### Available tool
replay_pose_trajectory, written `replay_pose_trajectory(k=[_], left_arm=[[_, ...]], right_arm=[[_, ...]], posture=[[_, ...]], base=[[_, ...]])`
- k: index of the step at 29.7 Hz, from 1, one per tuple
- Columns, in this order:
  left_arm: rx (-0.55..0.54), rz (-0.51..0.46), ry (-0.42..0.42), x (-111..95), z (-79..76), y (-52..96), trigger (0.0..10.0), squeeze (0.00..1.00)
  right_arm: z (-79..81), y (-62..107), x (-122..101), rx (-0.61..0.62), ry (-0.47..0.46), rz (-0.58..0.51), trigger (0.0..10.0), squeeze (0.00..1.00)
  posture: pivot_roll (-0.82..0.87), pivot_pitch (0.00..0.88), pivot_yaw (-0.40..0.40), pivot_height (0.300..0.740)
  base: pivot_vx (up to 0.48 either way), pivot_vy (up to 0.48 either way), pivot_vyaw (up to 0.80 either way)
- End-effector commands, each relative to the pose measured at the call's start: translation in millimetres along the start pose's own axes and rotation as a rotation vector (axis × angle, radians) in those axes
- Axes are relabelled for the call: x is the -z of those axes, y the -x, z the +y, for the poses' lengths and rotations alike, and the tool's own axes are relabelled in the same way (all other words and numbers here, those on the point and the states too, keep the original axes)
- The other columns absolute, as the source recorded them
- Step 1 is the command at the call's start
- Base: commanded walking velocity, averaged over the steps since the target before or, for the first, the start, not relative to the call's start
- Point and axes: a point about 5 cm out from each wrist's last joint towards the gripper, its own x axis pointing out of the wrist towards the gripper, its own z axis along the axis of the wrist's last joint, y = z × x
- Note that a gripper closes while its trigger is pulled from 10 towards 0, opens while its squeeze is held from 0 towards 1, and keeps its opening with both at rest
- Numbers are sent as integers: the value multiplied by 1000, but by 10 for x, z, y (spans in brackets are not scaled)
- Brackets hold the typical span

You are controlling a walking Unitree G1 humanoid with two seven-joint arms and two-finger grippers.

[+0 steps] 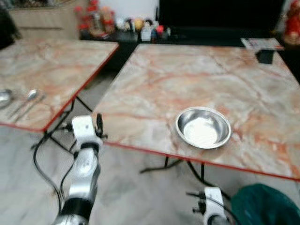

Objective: Setting the table

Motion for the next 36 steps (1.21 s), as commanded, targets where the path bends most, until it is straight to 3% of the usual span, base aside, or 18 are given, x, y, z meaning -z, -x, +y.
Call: replay_pose_trajectory(k=[1,11,13,15,20,22,27,28,36], left_arm=[[-4,-17,-13,-51,24,-32,10000,0],[36,74,-55,124,59,49,10000,0],[44,303,-125,577,192,276,10000,0],[35,368,-142,720,263,398,10000,0],[36,440,-128,859,310,545,10000,0],[95,581,-110,1081,301,734,10000,0],[114,693,-128,1244,325,907,10000,0],[113,751,-121,1310,337,983,10000,0],[114,892,-115,1453,330,1164,10000,0]], right_arm=[[80,3,42,-17,-13,13,10000,0],[91,4,48,-16,-33,14,10000,0],[96,6,60,-15,-38,18,10000,0],[97,7,64,-14,-40,19,10000,0],[91,7,65,-10,-48,18,10000,0],[91,7,65,-11,-50,20,10000,0],[101,5,57,-12,-57,16,10000,0],[102,3,52,-10,-61,14,10000,0],[94,1,45,-6,-62,16,10000,0]], posture=[[10,0,60,714],[8,0,68,714],[13,0,72,714],[9,0,74,714],[12,0,75,714],[17,0,72,714],[14,0,75,714],[13,0,75,714],[10,0,71,714]], base=[[0,244,444],[0,241,0],[0,0,0],[0,0,0],[0,0,0],[0,0,0],[0,0,0],[0,0,0],[0,32,0]])
